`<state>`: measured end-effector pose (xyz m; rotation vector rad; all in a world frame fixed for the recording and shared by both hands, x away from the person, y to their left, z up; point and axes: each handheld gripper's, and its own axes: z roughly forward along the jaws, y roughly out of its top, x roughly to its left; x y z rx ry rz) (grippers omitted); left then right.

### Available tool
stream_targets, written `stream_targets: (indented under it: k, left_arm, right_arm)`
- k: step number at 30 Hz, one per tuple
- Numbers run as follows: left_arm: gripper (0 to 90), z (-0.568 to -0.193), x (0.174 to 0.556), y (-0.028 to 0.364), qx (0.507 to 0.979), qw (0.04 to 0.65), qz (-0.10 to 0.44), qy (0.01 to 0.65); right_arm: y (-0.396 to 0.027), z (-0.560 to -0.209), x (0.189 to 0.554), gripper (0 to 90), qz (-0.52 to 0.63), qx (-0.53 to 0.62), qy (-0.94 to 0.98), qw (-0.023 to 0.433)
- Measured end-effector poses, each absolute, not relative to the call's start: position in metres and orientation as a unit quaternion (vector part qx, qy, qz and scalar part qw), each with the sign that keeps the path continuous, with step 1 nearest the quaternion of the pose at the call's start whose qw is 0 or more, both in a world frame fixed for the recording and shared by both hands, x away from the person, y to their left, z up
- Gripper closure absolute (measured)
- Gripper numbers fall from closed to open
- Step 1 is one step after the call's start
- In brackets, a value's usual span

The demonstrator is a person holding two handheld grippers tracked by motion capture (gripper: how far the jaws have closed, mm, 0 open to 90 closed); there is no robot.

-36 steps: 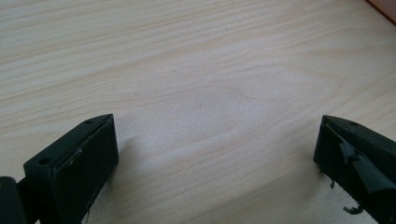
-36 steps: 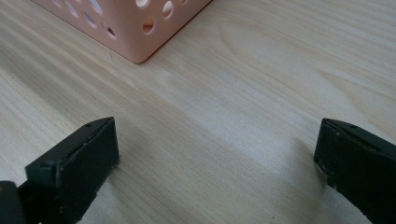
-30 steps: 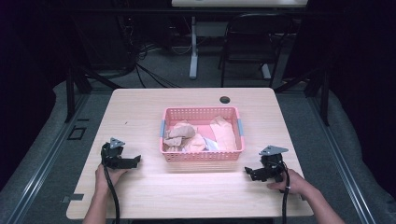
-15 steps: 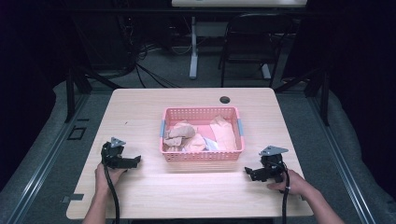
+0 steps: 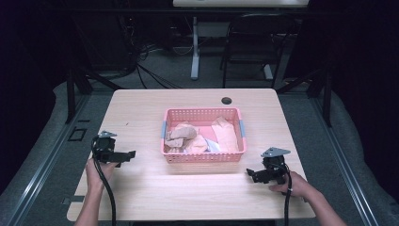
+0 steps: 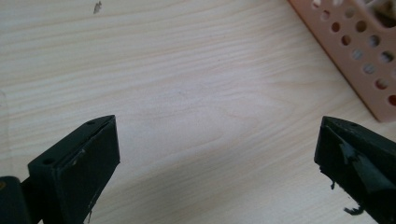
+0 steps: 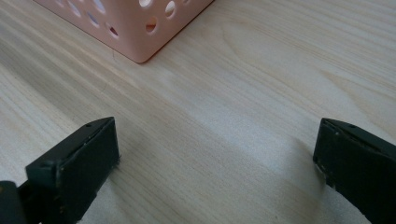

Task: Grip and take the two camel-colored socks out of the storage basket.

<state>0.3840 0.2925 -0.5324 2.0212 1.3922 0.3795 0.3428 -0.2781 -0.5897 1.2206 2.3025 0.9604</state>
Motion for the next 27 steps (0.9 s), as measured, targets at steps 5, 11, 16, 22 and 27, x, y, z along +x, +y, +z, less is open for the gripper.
stream_targets:
  k: [5, 11, 16, 22, 27]
  left_arm:
    - [0.4, -0.503, 0.391, 0.287, 0.789, 0.318, 0.129, 0.509]
    - [0.0, -0.462, 0.403, 0.276, 0.804, 0.313, 0.129, 0.488]
    - [0.0, -0.432, 0.414, 0.265, 0.813, 0.314, 0.139, 0.47]
    - [0.0, -0.414, 0.425, 0.238, 0.83, 0.314, 0.134, 0.441]
    - [0.0, -0.412, 0.434, 0.218, 0.846, 0.302, 0.126, 0.421]
  right_arm:
    - [-0.278, -0.59, 0.343, 0.0, 0.341, 0.431, 0.816, 0.18]
    - [-0.278, -0.59, 0.343, 0.0, 0.341, 0.431, 0.816, 0.18]
    - [-0.278, -0.59, 0.343, 0.0, 0.34, 0.431, 0.816, 0.179]
    - [-0.278, -0.59, 0.343, 0.0, 0.34, 0.431, 0.816, 0.179]
    - [-0.278, -0.59, 0.343, 0.0, 0.34, 0.432, 0.816, 0.18]
